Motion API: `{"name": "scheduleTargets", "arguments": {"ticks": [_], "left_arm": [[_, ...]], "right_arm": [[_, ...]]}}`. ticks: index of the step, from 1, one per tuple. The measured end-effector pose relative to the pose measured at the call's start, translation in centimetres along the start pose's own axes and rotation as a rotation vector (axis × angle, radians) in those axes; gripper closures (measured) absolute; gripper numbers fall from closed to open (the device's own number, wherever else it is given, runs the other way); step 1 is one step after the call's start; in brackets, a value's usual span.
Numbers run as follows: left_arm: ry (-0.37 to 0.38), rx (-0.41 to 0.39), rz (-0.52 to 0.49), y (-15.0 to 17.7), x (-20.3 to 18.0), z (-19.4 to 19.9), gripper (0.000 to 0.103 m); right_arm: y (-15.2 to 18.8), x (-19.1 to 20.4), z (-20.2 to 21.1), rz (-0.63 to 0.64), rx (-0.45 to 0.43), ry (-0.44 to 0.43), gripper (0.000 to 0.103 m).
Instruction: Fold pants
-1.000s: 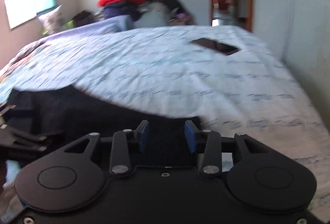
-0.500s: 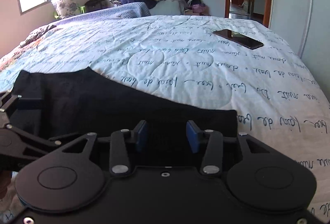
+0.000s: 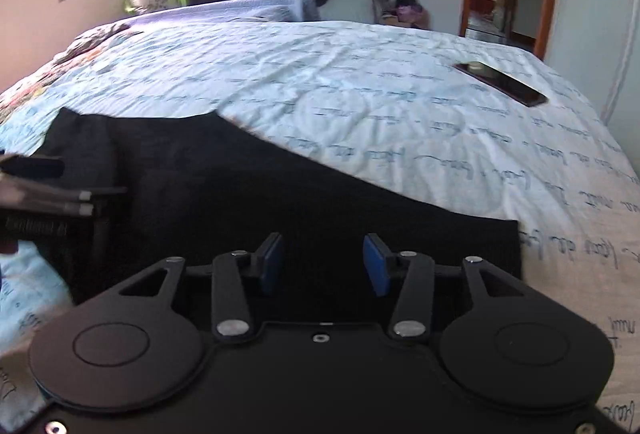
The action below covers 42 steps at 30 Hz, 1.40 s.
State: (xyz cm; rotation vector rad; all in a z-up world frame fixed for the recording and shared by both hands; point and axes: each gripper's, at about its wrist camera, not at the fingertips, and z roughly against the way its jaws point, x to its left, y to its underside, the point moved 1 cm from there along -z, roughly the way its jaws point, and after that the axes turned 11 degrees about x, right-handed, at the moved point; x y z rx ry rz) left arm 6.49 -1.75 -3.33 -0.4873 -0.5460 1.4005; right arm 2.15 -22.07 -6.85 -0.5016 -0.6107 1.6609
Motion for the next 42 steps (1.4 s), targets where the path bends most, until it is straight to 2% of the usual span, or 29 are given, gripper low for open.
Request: {"name": "scheduleTargets", "arguments": {"ticks": [4,7,10,11,15,17,19,20,22,25,27,30,34,37,39,42], "left_arm": [[-0.058,0.012,0.116,-0.4,4.9,-0.1,0.001],[-0.096,0.032,0.199,-0.3,8.3,-0.6,0.001],[-0.091,0.125,0.239,-0.1,10.8,-2.2,0.003],[-0.072,0.153,0.252,0.0,11.5,-2.6,0.004],[0.022,0.129,0.336,0.6,14.9,0.0,0.003],[0.051,0.113,0.394,0.8,17.0,1.6,0.003],[0.042,0.095,0.456,1.0,19.5,3.0,0.003],[0.009,0.089,0.486,1.2,20.9,3.7,0.003],[-0.105,0.057,0.524,1.3,23.5,5.1,0.003],[-0.291,0.022,0.52,1.6,26.4,6.4,0.002],[-0.332,0.051,0.519,1.5,28.1,6.1,0.002],[-0.231,0.086,0.548,2.1,30.1,5.6,0.002],[0.001,0.119,0.658,3.3,31.3,3.9,0.002],[0.138,0.141,0.742,4.0,32.2,2.5,0.002],[0.196,0.157,0.761,4.0,32.5,1.8,0.002],[0.246,0.176,0.735,3.5,32.3,0.9,0.002]], "right_arm": [[-0.5,2.9,-0.3,0.064,0.007,-0.045,0.057],[-0.6,4.5,-1.5,0.114,0.052,-0.044,0.054],[-0.5,5.3,-2.4,0.144,0.084,-0.012,0.053],[-0.7,5.5,-2.1,0.145,0.076,0.0,0.053],[-2.7,7.9,0.0,0.196,-0.026,0.007,0.053],[-3.7,10.7,0.6,0.28,-0.085,0.02,0.053],[-4.5,14.0,0.5,0.378,-0.134,0.019,0.053],[-4.7,15.7,0.2,0.43,-0.147,0.011,0.053],[-4.7,19.5,-0.7,0.545,-0.17,-0.003,0.053],[-4.2,25.1,-1.8,0.712,-0.213,-0.038,0.053],[-3.9,28.4,-2.4,0.794,-0.227,-0.071,0.053],[-3.2,32.2,-3.6,0.912,-0.236,-0.071,0.054],[-2.2,35.1,-5.6,1.059,-0.234,0.015,0.054],[-1.2,35.8,-6.9,1.154,-0.225,0.109,0.055],[-0.8,36.0,-7.2,1.197,-0.246,0.166,0.056],[-0.7,36.5,-7.4,1.236,-0.263,0.219,0.058]]}}
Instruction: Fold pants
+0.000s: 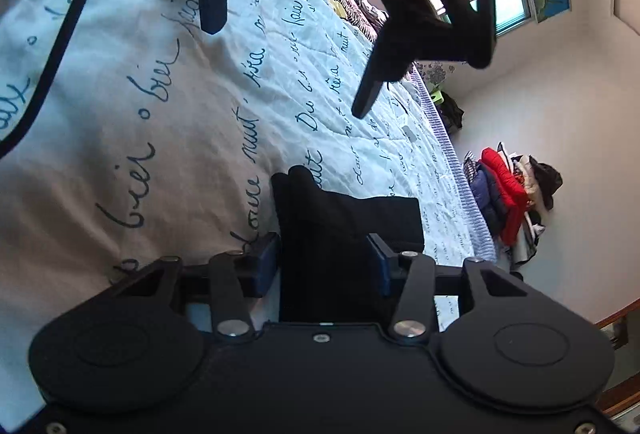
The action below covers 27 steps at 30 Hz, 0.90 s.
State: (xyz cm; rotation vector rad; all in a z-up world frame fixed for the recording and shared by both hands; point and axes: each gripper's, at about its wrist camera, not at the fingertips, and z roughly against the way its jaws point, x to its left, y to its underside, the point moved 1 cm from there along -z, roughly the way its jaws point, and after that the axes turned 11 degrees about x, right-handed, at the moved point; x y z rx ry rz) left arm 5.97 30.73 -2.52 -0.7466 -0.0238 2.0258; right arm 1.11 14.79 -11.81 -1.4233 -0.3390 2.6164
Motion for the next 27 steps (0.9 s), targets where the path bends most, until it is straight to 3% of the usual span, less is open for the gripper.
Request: {"name": "scheduleTargets", "arguments": {"ticks": [1,3,5,14,17,20,23,25,26,27], "left_arm": [[0.013,0.013,-0.011,-0.1,-0.2,-0.3,0.002],[0.048,0.037,-0.02,-0.4,-0.6,-0.9,0.002],[0.099,0.078,-0.026,-0.7,-1.0,-1.8,0.002],[0.37,0.24,0.01,-2.9,-3.1,-7.0,0.002],[0.412,0.261,0.026,-3.8,-4.1,-8.8,0.003],[0.408,0.274,0.003,-4.5,-5.1,-10.2,0.01],[0.392,0.269,-0.023,-4.8,-5.9,-10.7,0.034],[0.372,0.267,-0.043,-4.9,-6.4,-10.8,0.061],[0.357,0.26,-0.051,-4.9,-6.5,-10.7,0.062],[0.337,0.247,-0.062,-4.8,-6.6,-10.5,0.072]], "right_arm": [[-0.1,0.1,-0.1,0.01,0.0,0.01,0.061],[-0.4,0.6,-0.3,0.033,0.003,0.019,0.078],[-0.2,0.6,0.2,0.011,-0.014,0.019,0.084],[2.7,-7.2,3.2,-0.396,-0.126,-0.205,0.087],[3.9,-8.6,3.7,-0.467,-0.146,-0.252,0.087],[4.2,-8.7,3.7,-0.512,-0.152,-0.282,0.087],[4.2,-8.3,3.5,-0.508,-0.153,-0.285,0.087],[4.1,-8.3,3.0,-0.506,-0.147,-0.29,0.086],[4.1,-8.3,3.1,-0.511,-0.141,-0.301,0.086],[4.3,-8.6,3.2,-0.526,-0.144,-0.324,0.085]]}}
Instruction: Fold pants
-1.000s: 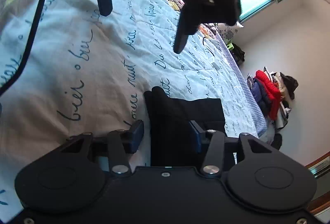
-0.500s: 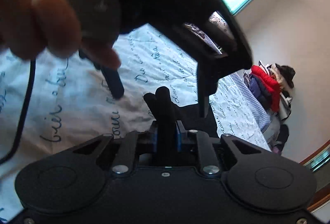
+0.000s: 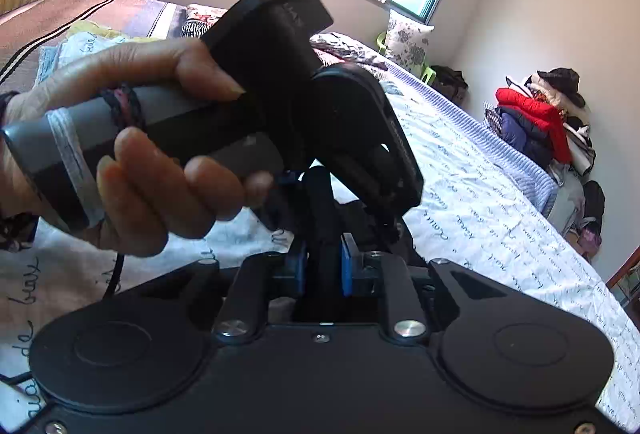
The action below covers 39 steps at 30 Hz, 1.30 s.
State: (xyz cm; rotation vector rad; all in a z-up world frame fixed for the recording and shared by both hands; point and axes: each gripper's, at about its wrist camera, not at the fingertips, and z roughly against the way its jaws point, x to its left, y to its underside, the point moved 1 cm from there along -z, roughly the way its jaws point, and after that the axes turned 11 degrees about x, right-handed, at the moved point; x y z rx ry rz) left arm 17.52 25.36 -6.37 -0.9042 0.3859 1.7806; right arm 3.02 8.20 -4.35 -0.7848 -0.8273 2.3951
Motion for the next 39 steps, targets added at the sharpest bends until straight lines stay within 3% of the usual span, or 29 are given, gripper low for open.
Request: {"name": "scheduleTargets", "arguments": {"ticks": [2,5,6,8,9,11,16,23,32,39], "left_arm": [[-0.026,-0.015,-0.027,0.1,-0.4,0.1,0.077],[-0.055,-0.037,-0.06,0.3,-0.9,0.1,0.079],[-0.067,-0.046,-0.072,0.4,-1.1,0.1,0.079],[-0.092,-0.063,-0.09,0.8,-1.6,0.2,0.079],[-0.106,-0.075,-0.103,1.0,-2.0,0.3,0.079],[-0.129,-0.096,-0.123,1.4,-2.6,0.4,0.079],[-0.186,-0.144,-0.184,2.8,-4.9,1.1,0.08],[-0.237,-0.217,-0.305,6.4,-9.5,2.4,0.082],[-0.213,-0.246,-0.476,12.1,-17.2,2.3,0.082],[-0.229,-0.243,-0.629,16.9,-23.4,-0.4,0.081]], "right_arm": [[0.3,-1.5,1.3,-0.077,-0.025,-0.085,0.085],[1.7,-5.2,3.6,-0.295,-0.091,-0.21,0.085],[2.2,-6.4,3.7,-0.365,-0.096,-0.208,0.085],[2.7,-7.9,2.9,-0.428,-0.039,-0.107,0.085],[2.7,-8.1,1.9,-0.413,0.011,-0.042,0.085],[2.6,-8.0,0.5,-0.379,0.049,0.0,0.085],[1.4,-7.0,-1.1,-0.397,0.031,-0.068,0.085],[2.2,-8.4,1.6,-0.471,-0.035,-0.085,0.085],[5.6,-10.9,7.9,-0.546,-0.118,-0.027,0.085],[9.8,-13.2,12.1,-0.665,-0.182,-0.003,0.091]]}}
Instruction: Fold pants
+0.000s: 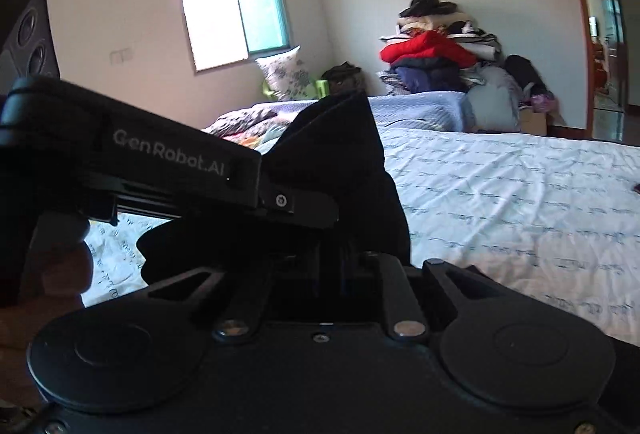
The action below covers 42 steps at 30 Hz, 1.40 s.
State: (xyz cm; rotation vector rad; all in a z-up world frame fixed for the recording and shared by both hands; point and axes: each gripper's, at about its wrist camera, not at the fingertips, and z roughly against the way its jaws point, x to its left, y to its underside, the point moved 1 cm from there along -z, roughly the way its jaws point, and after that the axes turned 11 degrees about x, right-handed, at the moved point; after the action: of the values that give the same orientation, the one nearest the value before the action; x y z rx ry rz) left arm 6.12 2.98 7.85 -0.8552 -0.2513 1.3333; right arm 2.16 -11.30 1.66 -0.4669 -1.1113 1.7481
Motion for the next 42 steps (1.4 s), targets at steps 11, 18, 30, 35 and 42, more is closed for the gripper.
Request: {"name": "scheduleTargets", "arguments": {"ticks": [11,18,30,35,42], "left_arm": [[0.055,0.073,-0.182,1.9,-11.3,-4.6,0.077],[0.108,0.132,-0.278,4.2,-17.2,-8.3,0.073],[0.146,0.256,-0.296,7.3,-21.5,-14.6,0.07],[0.174,0.3,-0.253,7.7,-21.7,-16.9,0.067],[0.241,0.299,-0.25,8.0,-21.2,-16.3,0.058]], "right_arm": [[4.3,-7.8,5.6,-0.181,-0.056,0.1,0.091],[7.3,-12.7,8.5,-0.304,-0.063,0.182,0.091],[12.2,-17.8,10.0,-0.454,0.0,0.261,0.091],[13.5,-19.2,10.1,-0.48,0.03,0.293,0.091],[15.5,-22.0,13.5,-0.473,0.055,0.468,0.085]]}}
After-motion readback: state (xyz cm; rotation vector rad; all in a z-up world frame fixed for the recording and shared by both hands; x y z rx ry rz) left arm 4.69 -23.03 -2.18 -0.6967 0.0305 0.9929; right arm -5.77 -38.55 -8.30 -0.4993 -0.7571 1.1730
